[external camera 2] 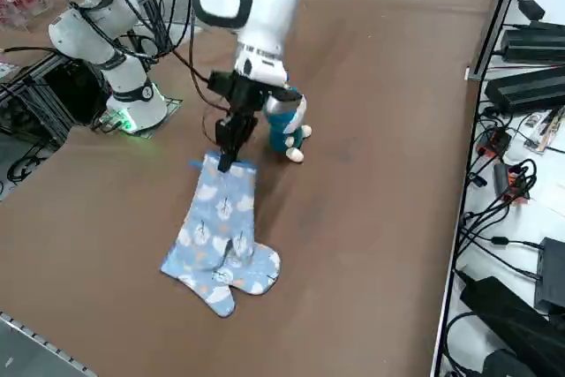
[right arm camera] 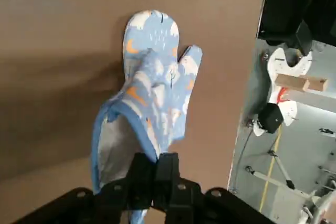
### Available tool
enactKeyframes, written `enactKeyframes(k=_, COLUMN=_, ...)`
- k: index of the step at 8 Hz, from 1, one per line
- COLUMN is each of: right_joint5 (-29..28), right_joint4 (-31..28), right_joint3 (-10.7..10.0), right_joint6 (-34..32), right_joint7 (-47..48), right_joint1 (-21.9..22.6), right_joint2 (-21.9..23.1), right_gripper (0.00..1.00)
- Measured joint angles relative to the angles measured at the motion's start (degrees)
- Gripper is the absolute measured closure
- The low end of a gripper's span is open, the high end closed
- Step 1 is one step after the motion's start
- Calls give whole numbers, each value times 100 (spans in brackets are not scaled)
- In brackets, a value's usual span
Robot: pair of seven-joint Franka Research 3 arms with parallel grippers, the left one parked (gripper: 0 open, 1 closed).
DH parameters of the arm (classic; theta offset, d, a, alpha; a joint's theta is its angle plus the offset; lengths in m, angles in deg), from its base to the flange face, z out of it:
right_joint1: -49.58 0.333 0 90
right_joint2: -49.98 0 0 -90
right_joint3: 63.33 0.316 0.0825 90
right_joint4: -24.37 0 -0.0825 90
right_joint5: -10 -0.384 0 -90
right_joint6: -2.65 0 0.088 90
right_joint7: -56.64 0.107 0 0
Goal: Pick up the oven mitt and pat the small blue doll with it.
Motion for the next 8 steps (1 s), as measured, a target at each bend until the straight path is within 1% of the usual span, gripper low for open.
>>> enactKeyframes(k=2, right_joint5=-956, right_joint4=643, right_joint3=21, right_joint6=-934, right_joint7=-399, right_joint1=186, right_joint2=216, right_gripper=97)
enactKeyframes(k=4, right_joint5=-1764, right_joint4=1315, right_joint3=33, right_joint6=-1842, right_joint7=-457, right_joint1=315, right_joint2=252, right_gripper=97)
enactKeyframes(k=5, right_joint5=-2080, right_joint4=1472, right_joint3=34, right_joint6=-2224, right_joint7=-456, right_joint1=345, right_joint2=252, right_gripper=97)
enactKeyframes(k=6, right_joint5=-2239, right_joint4=1513, right_joint3=32, right_joint6=-2547, right_joint7=-457, right_joint1=345, right_joint2=251, right_gripper=97)
enactKeyframes(k=7, right_joint5=-2319, right_joint4=1513, right_joint3=23, right_joint6=-2777, right_joint7=-456, right_joint1=343, right_joint2=250, right_gripper=97)
enactKeyframes(k=8, right_joint5=-2531, right_joint4=1521, right_joint3=7, right_joint6=-2913, right_joint7=-377, right_joint1=338, right_joint2=257, right_gripper=97)
